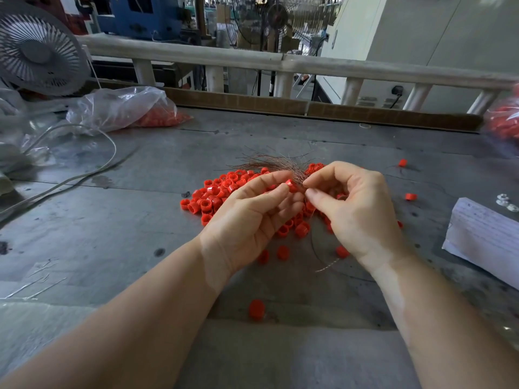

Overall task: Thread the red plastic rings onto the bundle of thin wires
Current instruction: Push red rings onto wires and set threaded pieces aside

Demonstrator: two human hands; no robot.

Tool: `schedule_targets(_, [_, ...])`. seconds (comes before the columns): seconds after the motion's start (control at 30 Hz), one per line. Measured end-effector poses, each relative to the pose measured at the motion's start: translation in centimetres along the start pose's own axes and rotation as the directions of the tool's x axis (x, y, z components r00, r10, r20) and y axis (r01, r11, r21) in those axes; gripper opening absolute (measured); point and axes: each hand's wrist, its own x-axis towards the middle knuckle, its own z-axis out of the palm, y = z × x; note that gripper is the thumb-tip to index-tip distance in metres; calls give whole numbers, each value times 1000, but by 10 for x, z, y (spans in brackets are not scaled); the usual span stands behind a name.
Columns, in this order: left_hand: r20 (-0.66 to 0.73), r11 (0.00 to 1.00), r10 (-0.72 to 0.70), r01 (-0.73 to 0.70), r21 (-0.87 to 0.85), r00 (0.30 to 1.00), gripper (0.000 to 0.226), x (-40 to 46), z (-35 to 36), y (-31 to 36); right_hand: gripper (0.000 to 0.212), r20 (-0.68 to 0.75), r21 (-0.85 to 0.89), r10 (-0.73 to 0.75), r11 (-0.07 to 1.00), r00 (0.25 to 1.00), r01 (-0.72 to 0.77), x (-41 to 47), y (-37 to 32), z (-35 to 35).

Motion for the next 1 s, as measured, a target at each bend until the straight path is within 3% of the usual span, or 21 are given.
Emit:
schedule_targets(0.2, [-51, 996, -67, 64, -68, 996, 22, -1, 2, 4, 30, 11, 190, 110, 976, 994, -110, 3, 2, -2])
schedule_targets(0.3, [-98, 995, -86, 89, 36, 992, 21, -1, 3, 3, 30, 16, 201, 107, 974, 994, -108, 3, 2, -1])
schedule_targets(0.53, [-52, 901, 131, -98, 423, 990, 3, -4, 1, -4, 25, 110, 238, 98, 964, 989, -122, 1, 1, 1])
schedule_targets(0.77, [-16, 742, 367, -282, 608, 930, 11, -4, -2, -6, 24, 147, 248, 121, 956, 982, -155, 0, 1, 3])
schedule_targets(1.0, [38, 615, 474, -361, 701, 880, 18, -3, -3, -7, 31, 158, 139, 56, 987, 986, -79, -1, 2, 4])
